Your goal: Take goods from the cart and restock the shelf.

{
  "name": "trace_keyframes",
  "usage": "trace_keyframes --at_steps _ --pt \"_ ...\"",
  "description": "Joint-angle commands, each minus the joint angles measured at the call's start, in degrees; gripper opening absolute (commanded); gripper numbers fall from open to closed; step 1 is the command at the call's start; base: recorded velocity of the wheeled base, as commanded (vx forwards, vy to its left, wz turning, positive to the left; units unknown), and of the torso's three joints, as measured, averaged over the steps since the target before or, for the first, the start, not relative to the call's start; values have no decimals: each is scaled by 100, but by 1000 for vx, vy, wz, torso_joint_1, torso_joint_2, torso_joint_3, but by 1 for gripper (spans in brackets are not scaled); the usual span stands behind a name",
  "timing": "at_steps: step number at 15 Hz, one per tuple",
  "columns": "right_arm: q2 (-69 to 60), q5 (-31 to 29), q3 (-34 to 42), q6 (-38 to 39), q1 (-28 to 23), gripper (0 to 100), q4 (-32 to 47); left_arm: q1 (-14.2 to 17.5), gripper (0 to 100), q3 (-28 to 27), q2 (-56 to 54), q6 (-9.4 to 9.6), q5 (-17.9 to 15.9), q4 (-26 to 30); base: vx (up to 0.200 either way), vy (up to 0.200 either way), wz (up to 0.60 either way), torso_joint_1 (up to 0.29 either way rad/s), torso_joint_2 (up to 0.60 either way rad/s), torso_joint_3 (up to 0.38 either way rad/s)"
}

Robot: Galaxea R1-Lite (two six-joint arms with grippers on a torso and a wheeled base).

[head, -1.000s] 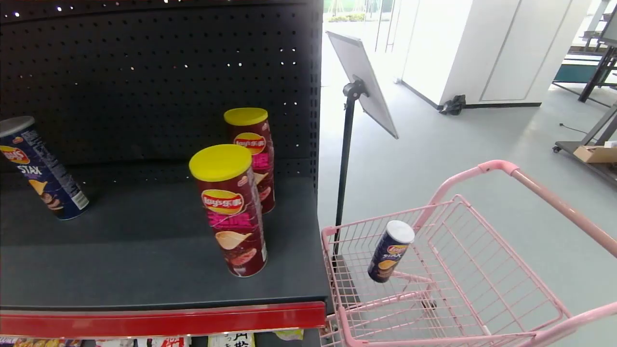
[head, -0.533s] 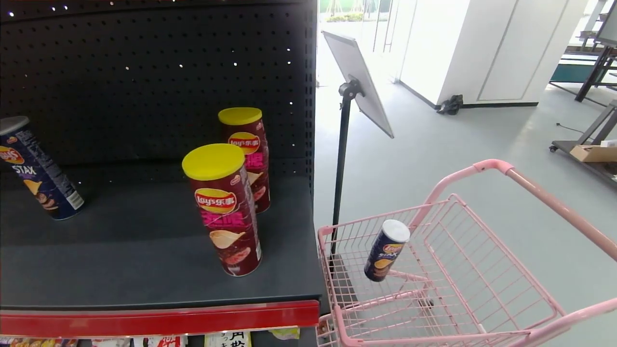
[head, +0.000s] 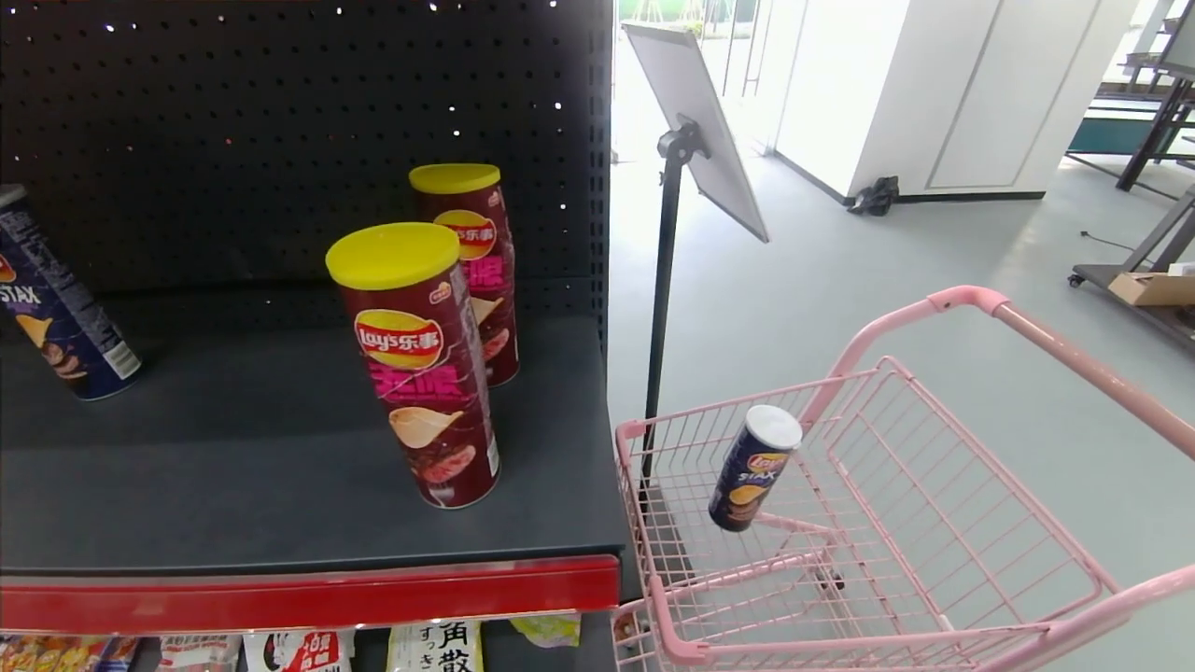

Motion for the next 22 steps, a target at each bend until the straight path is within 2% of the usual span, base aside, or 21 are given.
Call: trace_keyframes --at_steps 1,7,13,19,22 --pt "7 1 0 2 4 100 1 3 100 -2 4 -1 -3 0 0 0 0 -173 393 232" --pt "7 1 0 -7 4 100 1 3 100 -2 4 -1 -3 0 0 0 0 -195 484 281" --pt "7 1 0 -7 4 100 1 3 100 -2 4 -10 6 0 0 0 0 -22 59 37" --pt "7 1 0 -7 4 100 1 3 100 -2 4 -10 6 0 -200 0 0 0 10 5" --pt "7 1 0 -7 4 100 1 3 100 -2 4 -1 6 0 0 0 0 0 0 0"
